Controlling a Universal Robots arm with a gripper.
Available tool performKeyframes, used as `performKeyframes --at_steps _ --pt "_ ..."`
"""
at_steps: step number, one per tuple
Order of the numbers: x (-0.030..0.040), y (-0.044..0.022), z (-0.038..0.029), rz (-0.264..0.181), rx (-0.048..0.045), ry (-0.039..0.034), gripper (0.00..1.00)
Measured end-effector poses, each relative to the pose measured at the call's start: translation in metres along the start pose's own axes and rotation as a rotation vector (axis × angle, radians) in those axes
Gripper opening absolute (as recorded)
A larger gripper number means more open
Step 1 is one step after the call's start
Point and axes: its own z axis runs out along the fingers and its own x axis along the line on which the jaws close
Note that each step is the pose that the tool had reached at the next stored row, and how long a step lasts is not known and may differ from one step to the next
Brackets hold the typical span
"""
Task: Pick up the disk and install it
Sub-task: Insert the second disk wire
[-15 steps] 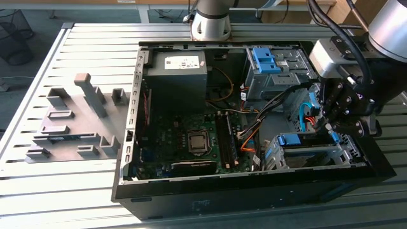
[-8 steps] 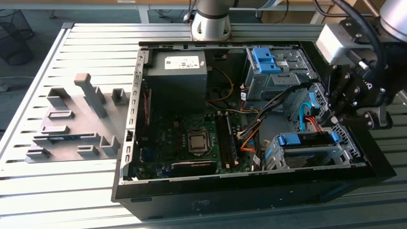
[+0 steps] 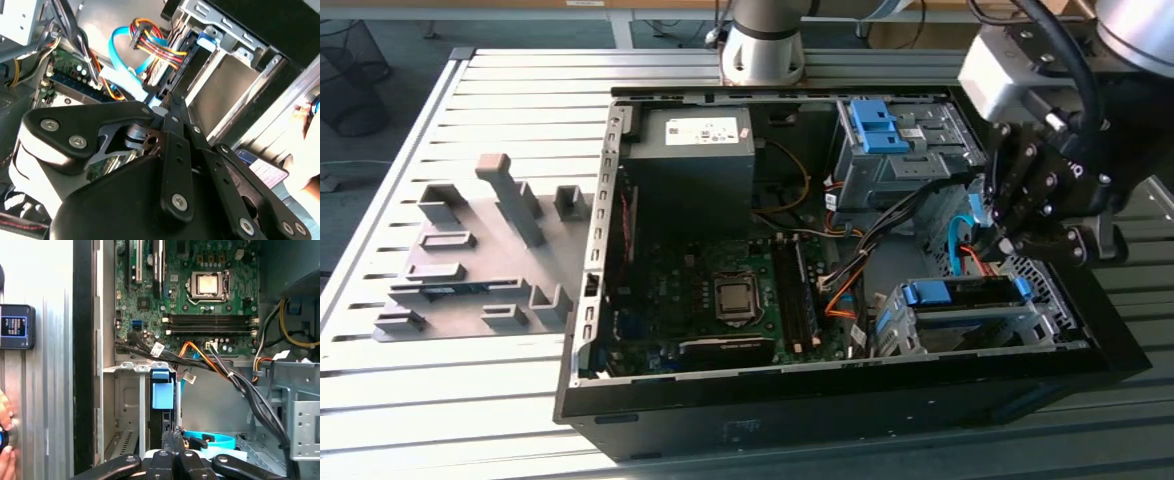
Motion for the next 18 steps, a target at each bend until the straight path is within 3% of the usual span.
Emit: performKeyframes --at_steps 4,6,12,18 --pt "-0.0017 0.0008 -0.0148 0.0 0.0 -0.0001 0.11" --pt "-0.003 0.0011 -0.0178 0.0 0.0 -0.0002 0.11" --pt "-0.0104 0.0013 -0.0176 -0.001 0.0 -0.0001 0.11" --pt "-0.0154 0.0014 -0.0139 -0.001 0.0 0.0045 0.11"
